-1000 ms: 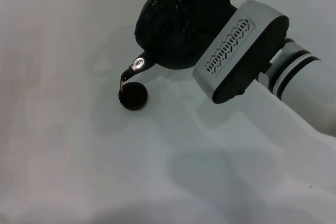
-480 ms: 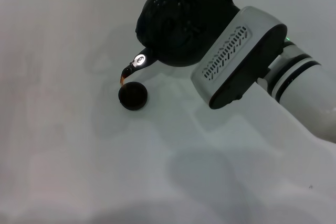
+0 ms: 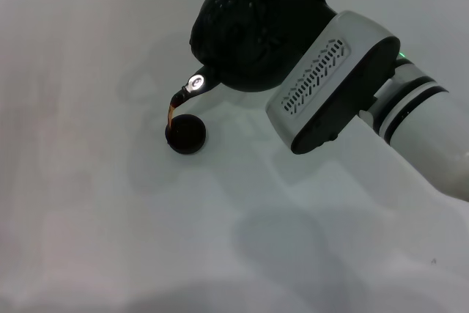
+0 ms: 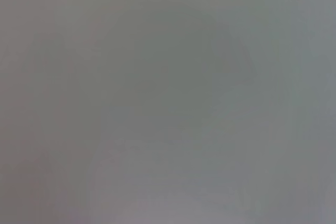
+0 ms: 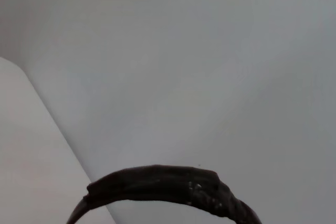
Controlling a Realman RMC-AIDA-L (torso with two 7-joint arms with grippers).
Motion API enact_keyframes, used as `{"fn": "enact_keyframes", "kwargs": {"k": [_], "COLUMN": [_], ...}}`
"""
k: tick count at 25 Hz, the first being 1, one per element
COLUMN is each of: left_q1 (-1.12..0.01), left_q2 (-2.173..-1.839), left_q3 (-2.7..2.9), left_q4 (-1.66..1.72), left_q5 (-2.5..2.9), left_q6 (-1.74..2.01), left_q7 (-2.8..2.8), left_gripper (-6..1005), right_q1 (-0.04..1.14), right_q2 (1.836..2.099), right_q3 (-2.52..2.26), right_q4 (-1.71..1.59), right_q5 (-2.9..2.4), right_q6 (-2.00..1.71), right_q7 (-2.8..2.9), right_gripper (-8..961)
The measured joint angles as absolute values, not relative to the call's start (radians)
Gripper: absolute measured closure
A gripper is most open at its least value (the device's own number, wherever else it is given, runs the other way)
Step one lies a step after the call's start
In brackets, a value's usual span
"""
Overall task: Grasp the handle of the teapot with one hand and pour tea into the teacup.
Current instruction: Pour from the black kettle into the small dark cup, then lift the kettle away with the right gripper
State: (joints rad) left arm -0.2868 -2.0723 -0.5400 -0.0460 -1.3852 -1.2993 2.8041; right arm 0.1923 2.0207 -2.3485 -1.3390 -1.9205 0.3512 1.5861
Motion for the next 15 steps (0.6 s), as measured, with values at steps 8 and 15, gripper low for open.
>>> {"fn": "enact_keyframes", "kwargs": {"k": [8,15], "left_q1": [-0.290,-0.294], "left_q2": [-2.071,-2.071], "left_q3": [-0.542,-0.543], "left_q4": [-0.046,-0.046], "left_q5": [-1.386,-1.387], "left_q6": [-1.299,-1.299], "left_q7": [2.804,2.804], "left_gripper": [139,139], "right_q1": [0.192,0.194], "right_q2": [2.020,2.019], "right_q3": [-2.347,-2.346], "right_q4": [-1.339,-1.329], "right_q5": [-1.920,-1.920], "right_q6": [0.356,0.362], "right_q7": [1.585,1.584], "right_gripper": [834,834]}}
